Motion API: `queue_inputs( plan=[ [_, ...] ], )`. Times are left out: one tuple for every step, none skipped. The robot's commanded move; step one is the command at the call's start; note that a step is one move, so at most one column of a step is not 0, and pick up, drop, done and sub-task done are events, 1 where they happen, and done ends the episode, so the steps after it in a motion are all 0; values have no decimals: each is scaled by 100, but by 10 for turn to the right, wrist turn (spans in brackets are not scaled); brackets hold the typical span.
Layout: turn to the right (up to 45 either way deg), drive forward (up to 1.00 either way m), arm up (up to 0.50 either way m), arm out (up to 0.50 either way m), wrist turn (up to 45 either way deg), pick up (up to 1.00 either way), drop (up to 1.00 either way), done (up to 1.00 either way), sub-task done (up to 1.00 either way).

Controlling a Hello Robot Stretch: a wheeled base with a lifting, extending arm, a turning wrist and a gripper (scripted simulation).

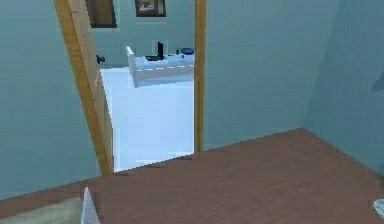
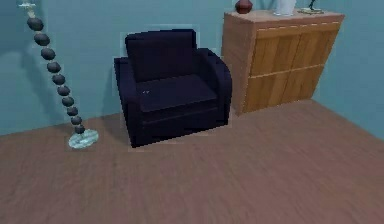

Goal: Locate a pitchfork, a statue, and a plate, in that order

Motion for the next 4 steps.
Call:
queue_inputs(
  plan=[
    [0,20,0,0,0,0,0,0,0],
    [-150,0,0,0,0,0,0,0,0],
    [0,100,0,0,0,0,0,0,0],
    [0,100,0,0,0,0,0,0,0]
  ],
)
